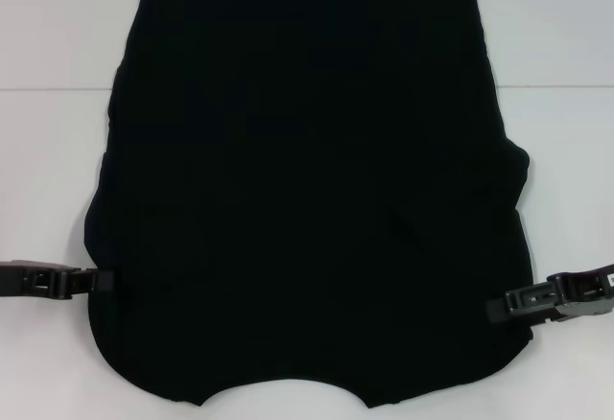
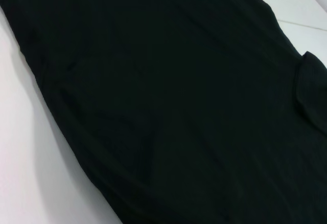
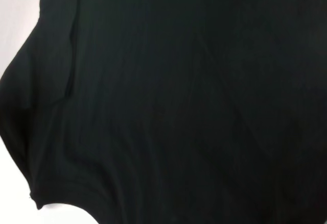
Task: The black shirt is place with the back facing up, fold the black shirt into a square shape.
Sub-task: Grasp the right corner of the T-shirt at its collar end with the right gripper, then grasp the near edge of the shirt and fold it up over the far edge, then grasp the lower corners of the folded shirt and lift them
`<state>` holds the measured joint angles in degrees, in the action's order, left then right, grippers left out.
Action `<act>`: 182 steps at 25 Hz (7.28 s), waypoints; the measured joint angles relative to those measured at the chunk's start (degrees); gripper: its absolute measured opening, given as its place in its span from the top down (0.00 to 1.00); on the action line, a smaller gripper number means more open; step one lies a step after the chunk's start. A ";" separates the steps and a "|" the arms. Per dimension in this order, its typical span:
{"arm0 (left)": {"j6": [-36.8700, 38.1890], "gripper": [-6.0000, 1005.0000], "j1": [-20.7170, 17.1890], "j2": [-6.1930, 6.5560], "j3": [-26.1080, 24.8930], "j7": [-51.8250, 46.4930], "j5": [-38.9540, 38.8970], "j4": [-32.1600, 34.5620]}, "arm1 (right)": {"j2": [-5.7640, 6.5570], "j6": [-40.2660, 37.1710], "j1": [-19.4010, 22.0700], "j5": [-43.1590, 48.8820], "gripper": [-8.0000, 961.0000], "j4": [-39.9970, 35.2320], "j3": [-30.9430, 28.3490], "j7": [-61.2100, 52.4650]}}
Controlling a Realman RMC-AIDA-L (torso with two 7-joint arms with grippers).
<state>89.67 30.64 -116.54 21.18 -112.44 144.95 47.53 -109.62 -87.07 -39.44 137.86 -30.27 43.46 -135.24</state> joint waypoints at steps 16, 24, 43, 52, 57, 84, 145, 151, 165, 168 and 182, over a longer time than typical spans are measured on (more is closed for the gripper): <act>-0.20 0.89 0.20 0.09 0.01 0.40 0.00 -0.25 | -0.33 -0.32 -0.89 1.21 0.19 -0.06 1.50 -1.91; -0.20 0.88 0.19 0.09 0.01 0.78 0.00 -0.25 | -0.50 0.00 -0.73 1.30 0.48 -0.14 1.54 -3.04; 3.18 0.87 -0.15 0.18 -3.01 0.96 0.01 -0.22 | -1.02 0.51 3.69 1.76 0.95 -0.60 -0.68 1.09; 9.88 0.86 -1.92 0.66 -9.22 1.06 0.00 0.27 | -0.95 -4.36 9.54 1.71 0.95 -4.46 -8.41 6.78; 12.42 0.86 -2.84 0.45 -9.46 1.09 0.00 0.15 | -0.22 -6.81 12.44 1.71 0.95 -6.36 -10.39 8.24; 18.01 0.84 -1.42 0.95 -12.46 4.62 -3.16 -5.50 | 0.61 -12.86 19.62 1.75 0.95 -9.36 -26.07 18.81; -59.44 0.80 24.40 -1.60 -8.99 33.48 -26.88 -30.83 | -4.58 61.90 -14.38 -8.02 0.80 15.18 -13.15 30.84; -59.90 0.66 24.21 -1.72 -8.96 33.15 -26.90 -30.68 | -4.80 61.34 -14.41 -7.98 0.70 14.11 -11.04 30.86; -45.03 0.25 16.70 -1.98 -8.87 22.84 -26.93 -19.39 | -5.70 50.47 -12.20 -8.09 0.30 1.53 -9.28 24.33; -39.62 0.25 14.23 -2.01 -8.63 21.89 -26.74 -17.80 | -4.68 42.49 -11.15 -7.99 0.30 -1.40 -9.27 20.26; -36.48 0.26 7.33 -4.42 5.58 15.76 -15.61 -12.10 | -1.84 25.89 -4.81 -11.88 0.31 -5.38 -10.67 13.44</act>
<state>53.18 37.97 -120.96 26.76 -96.67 129.34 35.43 -111.46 -61.17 -44.26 125.98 -35.65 32.79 -121.80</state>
